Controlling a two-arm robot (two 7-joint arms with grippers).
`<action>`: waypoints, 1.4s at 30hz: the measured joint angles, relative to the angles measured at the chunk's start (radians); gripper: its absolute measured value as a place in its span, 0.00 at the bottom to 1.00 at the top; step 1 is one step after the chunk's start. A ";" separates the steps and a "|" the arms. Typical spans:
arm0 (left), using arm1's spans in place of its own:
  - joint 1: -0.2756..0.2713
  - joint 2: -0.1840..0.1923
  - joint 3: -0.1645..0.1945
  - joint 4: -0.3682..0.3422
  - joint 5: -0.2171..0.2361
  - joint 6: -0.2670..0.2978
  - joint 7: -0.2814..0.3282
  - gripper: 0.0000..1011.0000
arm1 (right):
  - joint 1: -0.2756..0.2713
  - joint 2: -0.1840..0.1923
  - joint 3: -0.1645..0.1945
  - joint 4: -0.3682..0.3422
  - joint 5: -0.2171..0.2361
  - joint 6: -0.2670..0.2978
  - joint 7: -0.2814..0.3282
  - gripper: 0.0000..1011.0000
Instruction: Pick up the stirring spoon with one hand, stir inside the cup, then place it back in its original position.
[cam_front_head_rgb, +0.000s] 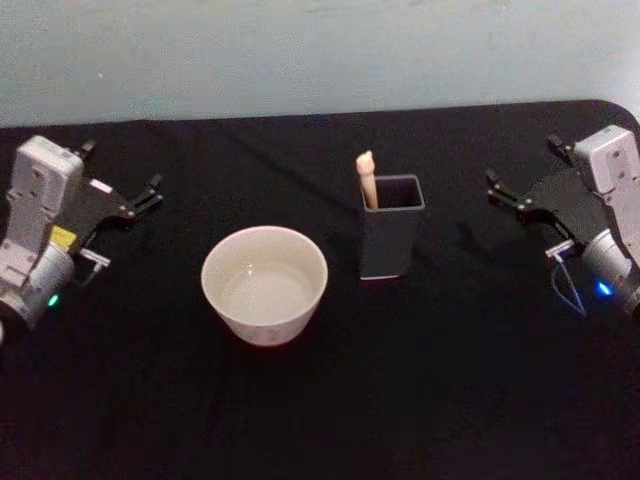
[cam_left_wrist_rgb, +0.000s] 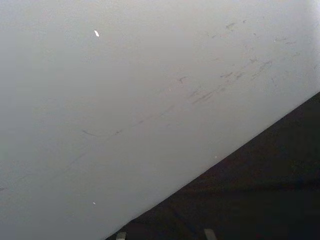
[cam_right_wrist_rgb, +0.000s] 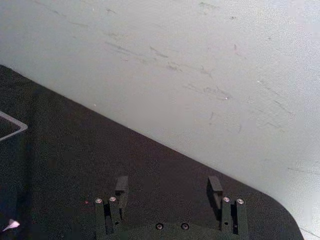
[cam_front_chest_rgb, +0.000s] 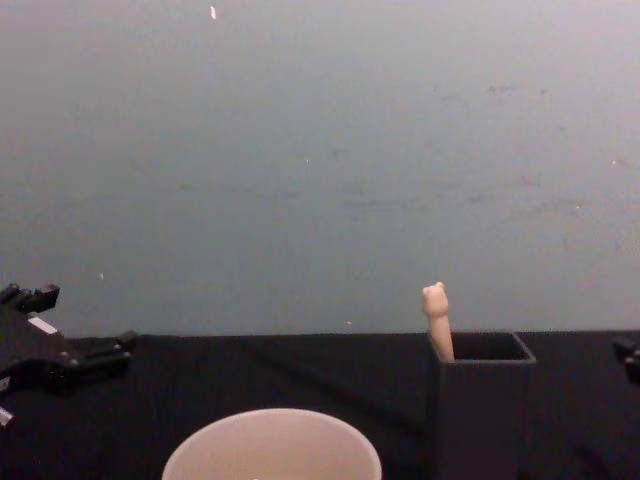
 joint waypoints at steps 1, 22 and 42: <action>0.000 0.000 0.000 0.000 0.000 0.000 0.000 0.99 | 0.000 0.000 0.000 0.000 0.000 0.000 0.000 0.99; 0.000 0.000 0.000 0.000 0.000 0.000 0.000 0.99 | -0.050 0.013 0.063 -0.120 0.100 0.027 0.120 0.99; 0.000 0.000 0.000 0.000 0.000 0.000 0.000 0.99 | -0.049 0.004 0.056 -0.241 0.217 0.196 0.352 0.99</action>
